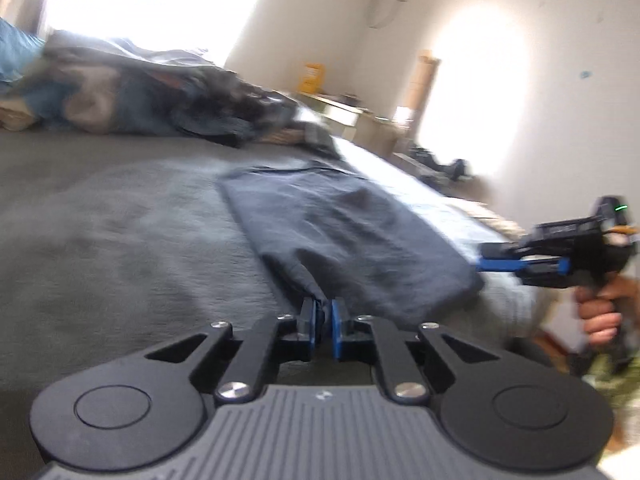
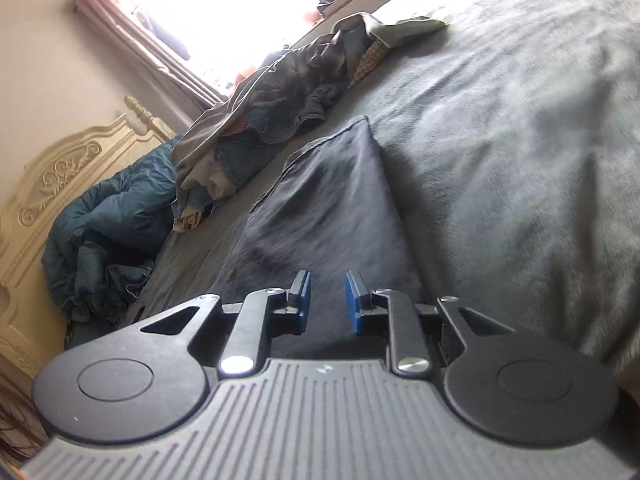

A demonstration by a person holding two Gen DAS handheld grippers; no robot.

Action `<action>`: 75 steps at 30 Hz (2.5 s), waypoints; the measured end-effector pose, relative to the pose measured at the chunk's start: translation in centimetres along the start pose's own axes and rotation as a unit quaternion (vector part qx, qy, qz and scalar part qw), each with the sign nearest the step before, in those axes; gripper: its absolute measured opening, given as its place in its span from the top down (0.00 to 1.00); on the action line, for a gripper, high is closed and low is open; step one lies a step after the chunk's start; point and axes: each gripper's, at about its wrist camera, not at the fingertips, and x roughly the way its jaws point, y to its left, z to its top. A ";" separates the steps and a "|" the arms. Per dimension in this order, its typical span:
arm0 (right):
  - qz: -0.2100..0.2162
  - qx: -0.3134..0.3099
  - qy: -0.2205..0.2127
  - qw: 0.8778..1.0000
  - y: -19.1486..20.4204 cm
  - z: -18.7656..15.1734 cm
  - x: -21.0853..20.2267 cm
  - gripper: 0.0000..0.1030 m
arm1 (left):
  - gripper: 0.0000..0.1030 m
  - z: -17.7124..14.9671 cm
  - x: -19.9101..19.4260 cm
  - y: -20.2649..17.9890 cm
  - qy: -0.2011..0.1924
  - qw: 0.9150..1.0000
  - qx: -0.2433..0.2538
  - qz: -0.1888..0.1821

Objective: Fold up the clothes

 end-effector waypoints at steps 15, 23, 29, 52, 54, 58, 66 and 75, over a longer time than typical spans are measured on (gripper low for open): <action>0.090 -0.183 0.150 0.967 13.7 -0.4 8.4 0.71 | 0.47 -0.4 -1.1 2.4 -0.002 0.997 0.035 -0.069; 0.006 -0.263 0.269 0.927 20.1 -2.5 16.5 0.71 | 0.47 -1.5 -1.6 2.8 -0.014 0.994 0.067 -0.084; -0.063 -0.264 0.306 0.913 20.7 -2.7 18.8 0.71 | 0.46 -2.0 -1.8 2.0 -0.036 0.991 0.094 -0.093; -0.092 -0.293 0.318 0.897 22.0 -2.2 18.2 0.99 | 0.46 -2.0 -1.7 1.4 -0.048 0.987 0.134 -0.075; -0.088 -0.288 0.315 0.900 21.9 -2.0 18.0 0.99 | 0.46 -2.0 -1.7 1.3 -0.048 0.987 0.135 -0.074; -0.080 -0.281 0.314 0.904 21.8 -1.8 17.9 0.99 | 0.46 -2.1 -1.4 1.0 -0.048 0.986 0.140 -0.076; -0.069 -0.259 0.314 0.911 21.5 -1.6 17.9 0.99 | 0.48 -2.0 -0.1 0.0 -0.042 0.976 0.192 -0.095; -0.063 -0.257 0.315 0.911 21.6 -1.4 18.0 0.99 | 0.51 -1.4 0.8 0.2 0.006 0.959 0.246 -0.139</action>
